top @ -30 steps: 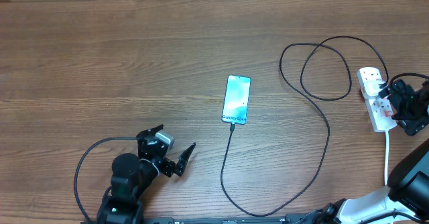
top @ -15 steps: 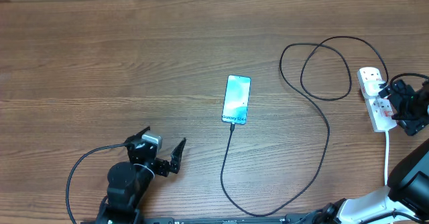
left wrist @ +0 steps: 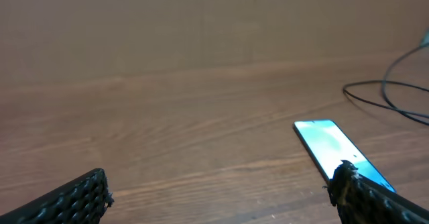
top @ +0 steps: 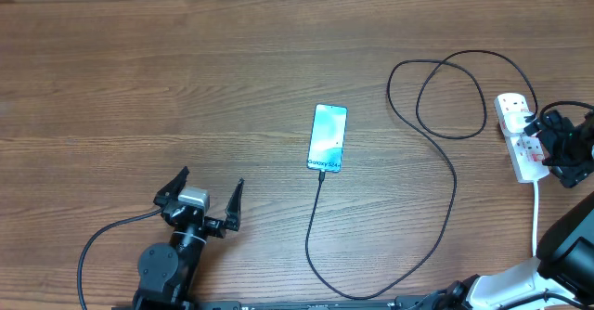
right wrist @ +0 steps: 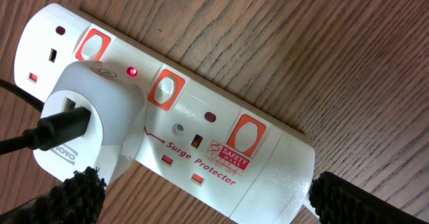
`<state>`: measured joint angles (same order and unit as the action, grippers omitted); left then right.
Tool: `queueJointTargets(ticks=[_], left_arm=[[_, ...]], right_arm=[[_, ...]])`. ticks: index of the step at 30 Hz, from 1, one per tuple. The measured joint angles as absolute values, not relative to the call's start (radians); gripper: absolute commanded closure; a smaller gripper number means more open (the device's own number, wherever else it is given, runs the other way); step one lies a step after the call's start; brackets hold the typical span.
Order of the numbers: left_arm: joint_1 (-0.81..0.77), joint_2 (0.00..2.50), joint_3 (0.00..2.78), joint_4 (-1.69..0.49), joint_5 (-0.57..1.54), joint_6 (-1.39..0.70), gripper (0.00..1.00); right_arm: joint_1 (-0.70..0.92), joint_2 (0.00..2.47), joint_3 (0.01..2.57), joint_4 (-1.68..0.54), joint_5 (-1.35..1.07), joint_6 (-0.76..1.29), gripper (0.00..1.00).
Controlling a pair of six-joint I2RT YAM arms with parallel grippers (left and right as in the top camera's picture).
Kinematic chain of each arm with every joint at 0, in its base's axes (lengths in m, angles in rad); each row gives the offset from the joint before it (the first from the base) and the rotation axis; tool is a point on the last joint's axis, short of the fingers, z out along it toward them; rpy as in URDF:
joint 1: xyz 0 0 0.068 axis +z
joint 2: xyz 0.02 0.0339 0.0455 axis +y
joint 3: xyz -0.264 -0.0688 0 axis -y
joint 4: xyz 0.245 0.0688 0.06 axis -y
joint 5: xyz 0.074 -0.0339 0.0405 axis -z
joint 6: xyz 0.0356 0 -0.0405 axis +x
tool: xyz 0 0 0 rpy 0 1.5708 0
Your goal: Plug charger to phone and switch on socket
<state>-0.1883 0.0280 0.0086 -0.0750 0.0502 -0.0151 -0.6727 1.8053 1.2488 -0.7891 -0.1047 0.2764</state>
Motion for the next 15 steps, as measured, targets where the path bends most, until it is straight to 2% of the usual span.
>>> queueJointTargets(ticks=[8,15], left_arm=[[-0.110,0.017,0.009,-0.076,0.025,0.004,0.00],[-0.108,0.017,0.009,-0.076,0.025,0.026,0.00]], right_arm=[[-0.673,1.805,1.249,-0.789,-0.105,0.276,0.00],[-0.673,1.805,1.249,-0.789,-0.105,0.277,0.00]])
